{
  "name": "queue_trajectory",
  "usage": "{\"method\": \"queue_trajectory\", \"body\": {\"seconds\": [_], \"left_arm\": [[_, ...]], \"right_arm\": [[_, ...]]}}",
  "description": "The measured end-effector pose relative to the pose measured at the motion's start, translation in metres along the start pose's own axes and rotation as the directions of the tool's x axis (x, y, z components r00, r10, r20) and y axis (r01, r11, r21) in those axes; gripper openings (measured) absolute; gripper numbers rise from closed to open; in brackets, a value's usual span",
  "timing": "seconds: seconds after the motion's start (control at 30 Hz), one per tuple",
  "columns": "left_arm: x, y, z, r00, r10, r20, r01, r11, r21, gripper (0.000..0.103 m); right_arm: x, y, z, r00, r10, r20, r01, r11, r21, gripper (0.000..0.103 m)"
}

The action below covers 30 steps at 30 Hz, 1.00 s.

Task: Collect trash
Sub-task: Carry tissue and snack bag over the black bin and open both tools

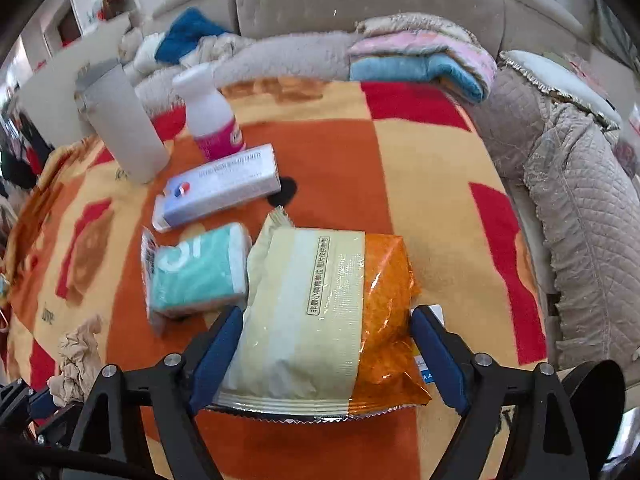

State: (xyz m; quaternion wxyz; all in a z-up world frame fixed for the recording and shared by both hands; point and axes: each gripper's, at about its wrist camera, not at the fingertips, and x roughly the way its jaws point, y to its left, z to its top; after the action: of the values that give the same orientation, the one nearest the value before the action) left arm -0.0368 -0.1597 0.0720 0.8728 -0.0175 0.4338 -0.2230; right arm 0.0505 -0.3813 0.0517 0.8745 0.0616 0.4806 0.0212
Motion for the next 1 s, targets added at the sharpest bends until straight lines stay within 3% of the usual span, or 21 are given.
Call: {"method": "queue_trajectory", "body": {"seconds": [0.03,0.1,0.2,0.33,0.5,1.0], "left_arm": [[0.000,0.000,0.000,1.000,0.001,0.001,-0.001,1.000,-0.001,0.020],[0.000,-0.003,0.000,1.000,-0.003,0.002,0.003,1.000,-0.002,0.020],[-0.001,-0.009,0.000,1.000,-0.016,0.009,0.016,1.000,-0.005,0.020],[-0.004,-0.025,0.001,0.999,-0.046,0.018,0.046,0.999,-0.001,0.020],[-0.008,-0.049,0.000,0.997,-0.070,0.020,0.069,0.997,0.029,0.020],[-0.003,-0.133,-0.008,0.992,-0.128,-0.006,0.128,0.979,0.157,0.020]], "right_arm": [[-0.005,-0.004,-0.002,1.000,0.017,0.018,-0.017,1.000,0.014,0.072],[-0.015,-0.010,-0.008,0.998,0.054,0.038,-0.055,0.998,0.024,0.057],[-0.035,-0.014,-0.016,0.994,0.076,0.078,-0.076,0.997,0.009,0.052],[-0.074,-0.022,-0.031,0.983,0.124,0.136,-0.127,0.992,0.020,0.052],[-0.103,-0.027,-0.053,0.979,0.125,0.159,-0.127,0.992,0.007,0.052],[-0.143,-0.087,-0.111,0.982,0.049,0.185,-0.070,0.991,0.112,0.052]]}}
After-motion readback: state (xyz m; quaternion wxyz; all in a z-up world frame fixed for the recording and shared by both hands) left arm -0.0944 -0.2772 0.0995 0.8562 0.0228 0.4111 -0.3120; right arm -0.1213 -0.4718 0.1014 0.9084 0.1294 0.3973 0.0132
